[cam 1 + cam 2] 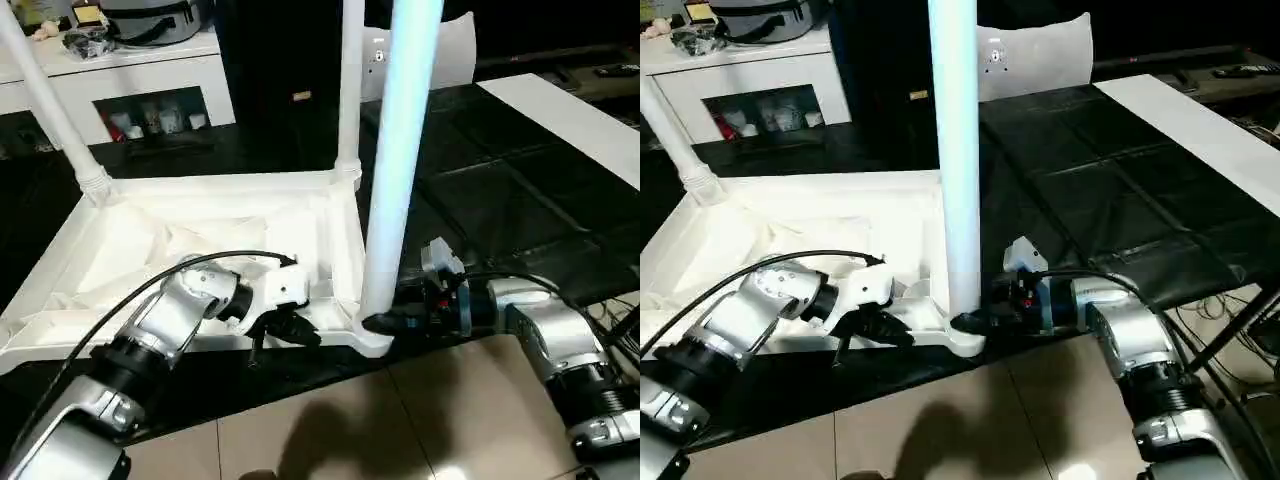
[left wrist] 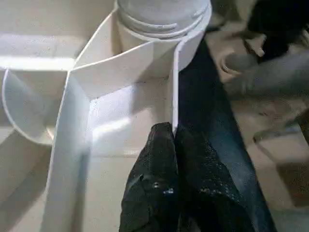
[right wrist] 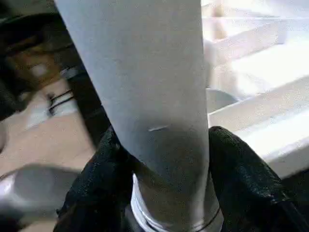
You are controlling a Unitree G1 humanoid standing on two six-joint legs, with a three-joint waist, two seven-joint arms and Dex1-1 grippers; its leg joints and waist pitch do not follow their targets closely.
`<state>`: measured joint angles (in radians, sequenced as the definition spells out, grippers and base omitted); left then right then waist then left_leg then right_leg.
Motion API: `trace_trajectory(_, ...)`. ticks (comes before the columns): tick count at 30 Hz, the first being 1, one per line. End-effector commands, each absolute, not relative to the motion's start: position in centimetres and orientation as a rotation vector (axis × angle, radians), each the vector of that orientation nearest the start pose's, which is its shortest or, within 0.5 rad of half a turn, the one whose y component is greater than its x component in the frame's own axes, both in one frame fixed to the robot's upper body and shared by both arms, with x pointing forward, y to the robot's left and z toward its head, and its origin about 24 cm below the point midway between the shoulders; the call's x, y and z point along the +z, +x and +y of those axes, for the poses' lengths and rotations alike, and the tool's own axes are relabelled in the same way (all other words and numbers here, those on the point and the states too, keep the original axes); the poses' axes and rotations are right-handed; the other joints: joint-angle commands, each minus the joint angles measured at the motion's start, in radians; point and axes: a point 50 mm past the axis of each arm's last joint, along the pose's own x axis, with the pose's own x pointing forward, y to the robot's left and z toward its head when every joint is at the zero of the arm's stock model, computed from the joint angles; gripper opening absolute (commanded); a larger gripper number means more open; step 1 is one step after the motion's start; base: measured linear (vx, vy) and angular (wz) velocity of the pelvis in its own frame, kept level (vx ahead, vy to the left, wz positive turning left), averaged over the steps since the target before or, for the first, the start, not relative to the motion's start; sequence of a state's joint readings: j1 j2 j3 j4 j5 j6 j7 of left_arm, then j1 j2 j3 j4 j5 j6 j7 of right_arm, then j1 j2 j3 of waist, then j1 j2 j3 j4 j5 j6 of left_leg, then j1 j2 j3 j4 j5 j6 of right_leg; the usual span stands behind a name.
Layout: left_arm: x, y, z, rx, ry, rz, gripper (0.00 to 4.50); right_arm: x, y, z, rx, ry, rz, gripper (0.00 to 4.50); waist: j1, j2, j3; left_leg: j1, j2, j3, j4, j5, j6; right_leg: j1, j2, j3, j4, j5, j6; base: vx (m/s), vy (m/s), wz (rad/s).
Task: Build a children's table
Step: Rotate leg to tighten
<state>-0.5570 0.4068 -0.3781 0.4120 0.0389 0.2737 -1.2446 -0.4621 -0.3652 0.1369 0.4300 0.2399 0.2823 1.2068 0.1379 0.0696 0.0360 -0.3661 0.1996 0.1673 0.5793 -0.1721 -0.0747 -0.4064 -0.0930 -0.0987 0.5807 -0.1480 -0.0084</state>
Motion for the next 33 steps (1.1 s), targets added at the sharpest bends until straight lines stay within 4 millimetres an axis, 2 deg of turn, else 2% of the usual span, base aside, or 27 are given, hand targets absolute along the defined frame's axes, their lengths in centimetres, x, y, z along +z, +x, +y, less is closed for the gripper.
trace_trajectory(1, 4.7, 29.4, 9.7, -1.452, 0.369, 0.549, 0.00, 5.7, 31.1, -14.3, 1.094, 0.011, 0.344, 2.03, -0.006, -0.017, -0.057, 0.004, 0.021, -0.005, -0.068, -0.269, 0.029, 0.053, -0.055, 0.035, -0.075, -0.441, -0.151, 0.000, 0.000, 0.00)
trace_trajectory(3, 4.8, 29.6, 9.1, -1.404, 0.332, 0.544, 0.00, 5.3, 31.6, -14.0, 1.001, 0.023, 0.353, 2.02, -0.021, -0.015, -0.054, 0.009, 0.016, -0.007, -0.068, -0.300, 0.019, 0.049, -0.055, 0.031, -0.088, -0.527, -0.110, 0.000, 0.000, 0.00)
trace_trajectory(6, 5.0, 30.3, 7.8, -1.289, 0.262, 0.541, 0.00, 5.0, 32.5, -13.1, 0.817, 0.110, 0.367, 2.00, -0.040, -0.016, -0.053, 0.007, 0.014, -0.009, -0.069, -0.314, 0.016, 0.049, -0.053, 0.028, -0.094, -0.538, -0.100, 0.000, 0.000, 0.00)
trace_trajectory(7, 5.0, 30.7, 7.3, -1.231, 0.246, 0.536, 0.00, 4.8, 32.9, -12.8, 0.739, 0.129, 0.380, 2.00, -0.054, -0.017, -0.053, 0.001, 0.009, -0.011, -0.068, -0.316, 0.015, 0.053, -0.052, 0.023, -0.095, -0.548, -0.092, 0.000, 0.000, 0.00)
trace_trajectory(8, 5.0, 30.7, 7.3, -1.231, 0.246, 0.536, 0.00, 4.8, 32.9, -12.8, 0.739, 0.129, 0.380, 2.00, -0.057, -0.017, -0.052, 0.000, 0.009, -0.011, -0.069, -0.314, 0.016, 0.054, -0.052, 0.023, -0.096, -0.552, -0.087, 0.000, 0.000, 0.00)
trace_trajectory(10, 5.2, 31.3, 6.4, -1.145, 0.217, 0.519, 0.00, 4.5, 33.5, -12.6, 0.635, 0.135, 0.392, 2.00, -0.068, -0.017, -0.051, 0.008, 0.003, -0.008, -0.063, -0.324, 0.021, 0.045, -0.049, 0.020, -0.106, -0.575, -0.080, 0.000, 0.000, 0.00)
trace_trajectory(11, 5.3, 31.6, 6.0, -1.113, 0.207, 0.510, 0.00, 4.5, 33.8, -12.5, 0.591, 0.141, 0.388, 2.00, -0.074, -0.015, -0.052, 0.005, 0.003, -0.009, -0.062, -0.322, 0.025, 0.047, -0.050, 0.019, -0.107, -0.574, -0.078, 0.000, 0.000, 0.00)
trace_trajectory(14, 5.5, 31.9, 5.2, -1.060, 0.200, 0.497, 0.00, 4.5, 34.3, -12.4, 0.519, 0.142, 0.366, 2.00, -0.082, -0.016, -0.055, 0.004, 0.003, -0.009, -0.061, -0.324, 0.037, 0.045, -0.049, 0.017, -0.109, -0.557, -0.078, 0.000, 0.000, 0.00)
trace_trajectory(15, 5.7, 31.9, 4.6, -1.053, 0.220, 0.481, 0.00, 4.6, 34.6, -12.4, 0.469, 0.150, 0.342, 2.56, -0.083, -0.016, -0.056, 0.002, 0.004, -0.009, -0.062, -0.314, 0.041, 0.046, -0.049, 0.019, -0.107, -0.536, -0.084, 0.000, 0.000, 0.00)
trace_trajectory(17, 5.7, 31.8, 4.4, -1.065, 0.234, 0.476, 0.00, 4.6, 34.6, -12.4, 0.466, 0.136, 0.339, 2.70, -0.082, -0.017, -0.058, -0.002, 0.005, -0.008, -0.063, -0.294, 0.050, 0.049, -0.048, 0.022, -0.101, -0.493, -0.098, 0.000, 0.000, 0.00)
trace_trajectory(18, 5.7, 31.7, 4.4, -1.074, 0.245, 0.474, 0.00, 4.6, 34.6, -12.4, 0.471, 0.127, 0.336, 2.70, -0.081, -0.020, -0.058, -0.002, 0.007, -0.007, -0.064, -0.282, 0.057, 0.050, -0.048, 0.024, -0.099, -0.472, -0.107, 0.000, 0.000, 0.00)
trace_trajectory(19, 5.6, 31.7, 4.5, -1.080, 0.256, 0.471, 0.00, 4.6, 34.5, -12.5, 0.475, 0.124, 0.332, 2.76, -0.078, -0.018, -0.060, 0.002, 0.009, -0.005, -0.062, -0.274, 0.059, 0.048, -0.050, 0.026, -0.098, -0.461, -0.116, 0.000, 0.000, 0.00)
trace_trajectory(20, 5.6, 31.7, 4.5, -1.080, 0.256, 0.471, 0.00, 4.6, 34.5, -12.5, 0.475, 0.124, 0.332, 2.87, -0.070, -0.017, -0.064, 0.002, 0.010, -0.004, -0.060, -0.249, 0.064, 0.049, -0.051, 0.030, -0.092, -0.418, -0.130, 0.000, 0.000, 0.00)
trace_trajectory(21, 5.5, 31.7, 4.7, -1.085, 0.271, 0.470, 0.00, 4.7, 34.4, -12.7, 0.483, 0.122, 0.325, 2.99, -0.063, -0.016, -0.064, -0.003, 0.013, -0.004, -0.062, -0.223, 0.069, 0.053, -0.049, 0.031, -0.084, -0.367, -0.145, 0.000, 0.000, 0.00)
trace_trajectory(23, 5.4, 31.7, 5.4, -1.097, 0.299, 0.469, 0.00, 4.8, 34.1, -13.3, 0.514, 0.114, 0.309, 3.17, -0.058, -0.016, -0.065, -0.002, 0.014, -0.003, -0.061, -0.209, 0.074, 0.054, -0.049, 0.032, -0.079, -0.323, -0.160, 0.000, 0.000, 0.00)
trace_trajectory(24, 5.3, 31.6, 5.6, -1.103, 0.309, 0.468, 0.00, 4.9, 34.0, -13.7, 0.527, 0.116, 0.304, 3.28, -0.051, -0.017, -0.067, 0.000, 0.015, -0.001, -0.059, -0.200, 0.077, 0.055, -0.050, 0.034, -0.077, -0.303, -0.168, 0.000, 0.000, 0.00)
trace_trajectory(26, 5.2, 31.6, 5.9, -1.115, 0.331, 0.467, 0.00, 5.0, 33.8, -14.2, 0.553, 0.119, 0.296, 3.42, -0.040, -0.015, -0.068, -0.001, 0.018, -0.001, -0.058, -0.180, 0.079, 0.056, -0.051, 0.037, -0.070, -0.264, -0.181, 0.000, 0.000, 0.00)
trace_trajectory(30, 4.9, 31.6, 6.4, -1.138, 0.367, 0.467, 0.00, 5.4, 33.3, -15.0, 0.616, 0.118, 0.279, 3.86, -0.022, -0.015, -0.065, 0.003, 0.021, 0.000, -0.062, -0.205, 0.074, 0.056, -0.051, 0.037, -0.072, -0.287, -0.172, 0.000, 0.000, 0.00)
trace_trajectory(31, 4.8, 31.6, 6.8, -1.146, 0.389, 0.474, 0.00, 5.7, 32.7, -15.6, 0.697, 0.100, 0.266, 3.86, -0.022, -0.015, -0.064, 0.004, 0.022, 0.000, -0.062, -0.211, 0.070, 0.054, -0.052, 0.038, -0.072, -0.293, -0.171, 0.000, 0.000, 0.00)
trace_trajectory(32, 4.7, 31.7, 7.1, -1.156, 0.404, 0.481, 0.00, 6.0, 31.9, -16.3, 0.777, 0.076, 0.264, 3.95, -0.017, -0.009, -0.062, 0.005, 0.020, 0.001, -0.063, -0.236, 0.071, 0.055, -0.048, 0.036, -0.079, -0.315, -0.157, 0.000, 0.000, 0.00)
trace_trajectory(33, 4.7, 31.7, 7.4, -1.168, 0.418, 0.485, 0.00, 6.2, 31.3, -16.8, 0.841, 0.056, 0.265, 4.06, -0.012, -0.014, -0.061, 0.007, 0.023, 0.001, -0.063, -0.248, 0.072, 0.053, -0.050, 0.040, -0.078, -0.323, -0.147, 0.000, 0.000, 0.00)
